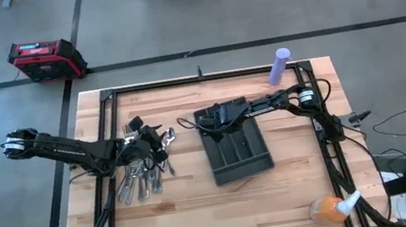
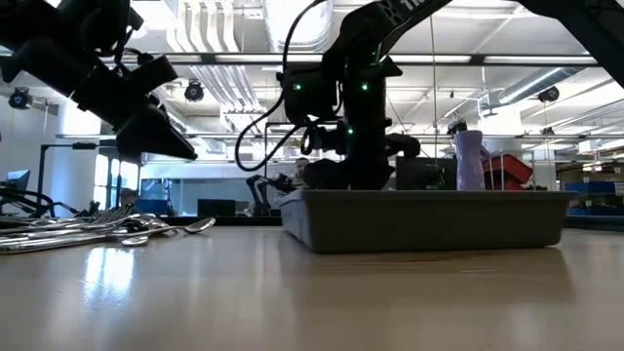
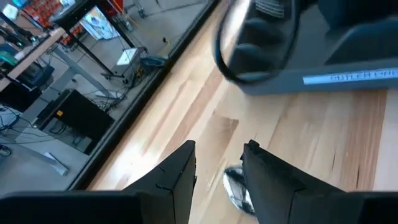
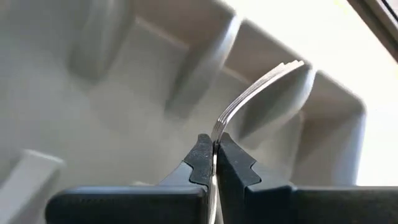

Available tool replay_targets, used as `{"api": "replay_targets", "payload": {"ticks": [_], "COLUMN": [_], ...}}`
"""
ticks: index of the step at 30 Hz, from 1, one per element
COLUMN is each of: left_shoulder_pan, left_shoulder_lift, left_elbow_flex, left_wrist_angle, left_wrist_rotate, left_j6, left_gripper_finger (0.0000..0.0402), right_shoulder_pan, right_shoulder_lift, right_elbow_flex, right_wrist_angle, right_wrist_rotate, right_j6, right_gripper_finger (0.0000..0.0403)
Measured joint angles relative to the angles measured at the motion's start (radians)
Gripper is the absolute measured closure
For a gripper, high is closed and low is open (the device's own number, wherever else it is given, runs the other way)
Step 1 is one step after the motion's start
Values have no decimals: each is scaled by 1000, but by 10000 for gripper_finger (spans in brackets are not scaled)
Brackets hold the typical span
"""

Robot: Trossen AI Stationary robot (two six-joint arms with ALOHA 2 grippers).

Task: Sort silverware
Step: Put the fork into the middle right compartment of the silverware tray

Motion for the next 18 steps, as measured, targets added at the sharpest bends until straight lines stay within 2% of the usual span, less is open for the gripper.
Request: {"api": "replay_targets", "payload": {"ticks": [6,18], "left_shoulder_pan": [0,0], "left_shoulder_lift": [-13,-16], "left_elbow_flex": [0,0], "left_wrist_angle": [-6,-5], "left_wrist_rotate": [4,-13], "left_j6": [-1,-12], "left_gripper_finger": [283,277], "right_shoulder_pan": [-5,-8], "right_shoulder_lift": [-1,29], "right_elbow_flex": [0,4], "right_wrist_angle": [-25,-6], "right_wrist_rotate": [43,49], "right_j6": [-27,-130], "right_gripper_finger": [403,398]}}
